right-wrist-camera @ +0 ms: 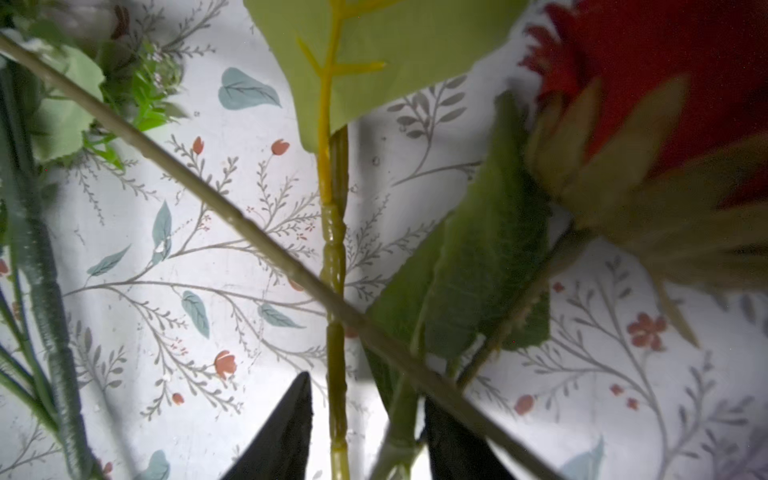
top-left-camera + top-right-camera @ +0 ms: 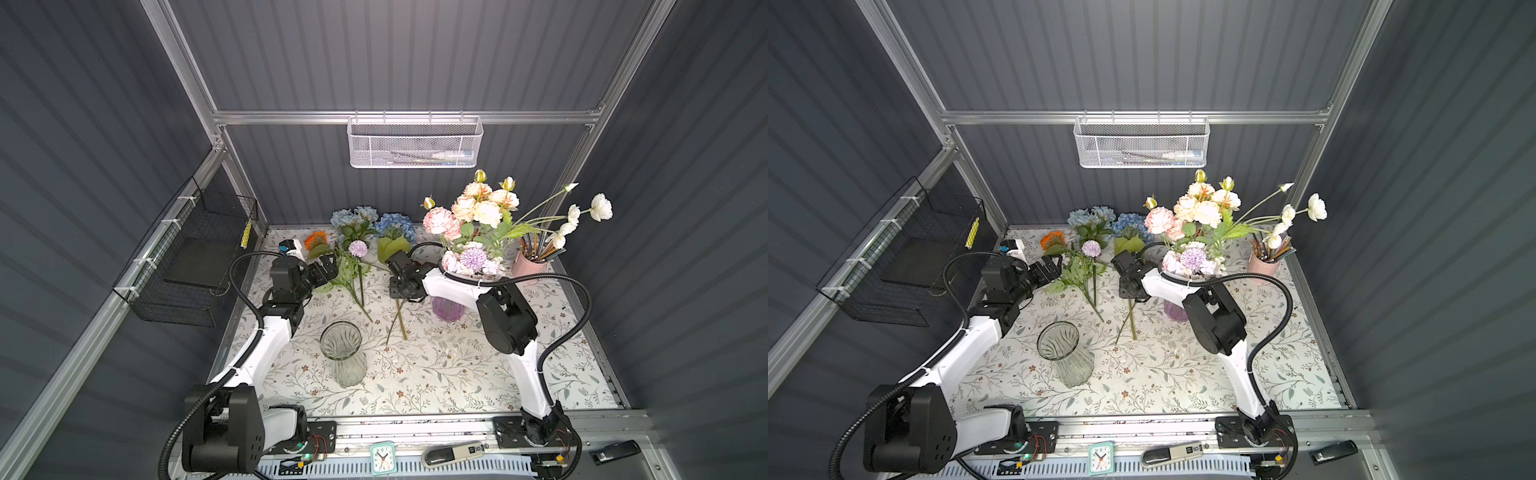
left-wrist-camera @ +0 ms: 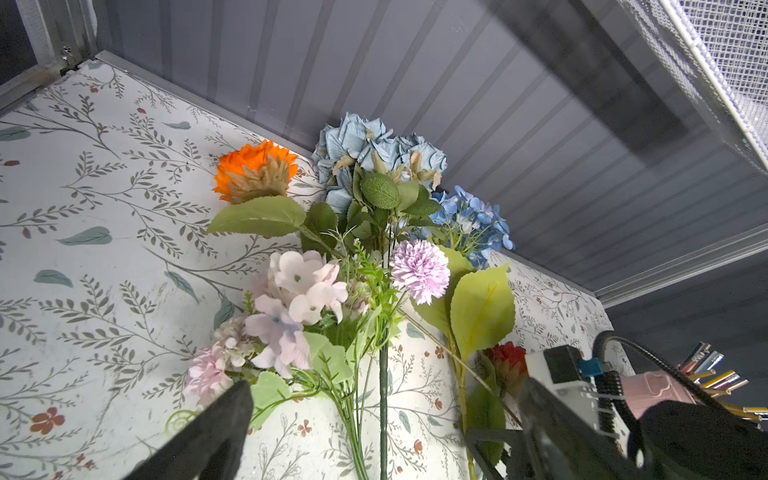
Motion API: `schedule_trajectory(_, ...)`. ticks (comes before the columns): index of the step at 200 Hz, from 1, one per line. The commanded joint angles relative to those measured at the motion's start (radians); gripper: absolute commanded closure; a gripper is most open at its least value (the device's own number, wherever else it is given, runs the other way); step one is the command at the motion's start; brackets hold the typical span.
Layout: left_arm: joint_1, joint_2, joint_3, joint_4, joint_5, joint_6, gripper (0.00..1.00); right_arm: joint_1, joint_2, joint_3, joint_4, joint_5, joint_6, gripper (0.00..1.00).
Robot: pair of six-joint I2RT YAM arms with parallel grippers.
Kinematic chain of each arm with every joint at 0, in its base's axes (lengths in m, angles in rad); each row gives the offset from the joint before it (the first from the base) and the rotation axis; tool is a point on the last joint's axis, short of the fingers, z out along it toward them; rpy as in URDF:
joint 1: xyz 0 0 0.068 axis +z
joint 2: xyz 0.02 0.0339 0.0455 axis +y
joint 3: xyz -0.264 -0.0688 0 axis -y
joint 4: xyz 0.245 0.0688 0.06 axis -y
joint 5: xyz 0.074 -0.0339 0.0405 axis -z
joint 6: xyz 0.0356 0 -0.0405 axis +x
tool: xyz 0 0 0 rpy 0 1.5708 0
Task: Arrange the flowers into the vase
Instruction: 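Close the right gripper on the blue hydrangea's yellow-green stem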
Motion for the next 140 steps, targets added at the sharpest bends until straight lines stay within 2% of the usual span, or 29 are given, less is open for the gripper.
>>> schedule_trajectory(1,-0.001,-0.025,0.038,0.002,0.002,0.022,0.0,0.025,-0.067,0.028,-0.062,0.034,-0.053,0.49)
schedule_trajectory(22,-0.001,-0.031,0.035,0.003,-0.005,0.023,0.0,0.039,-0.106,0.032,-0.071,0.068,-0.078,0.48)
schedule_trajectory(45,-0.002,-0.029,0.038,0.003,-0.003,0.022,0.0,0.048,-0.127,0.047,-0.086,0.055,-0.084,0.5)
schedule_trajectory(87,-0.001,-0.028,0.034,0.005,-0.001,0.02,0.0,0.084,-0.148,0.0,-0.119,0.027,-0.036,0.55)
schedule_trajectory(140,-0.002,-0.033,0.032,0.009,0.002,0.017,0.0,0.095,-0.124,-0.071,-0.154,0.051,0.037,0.53)
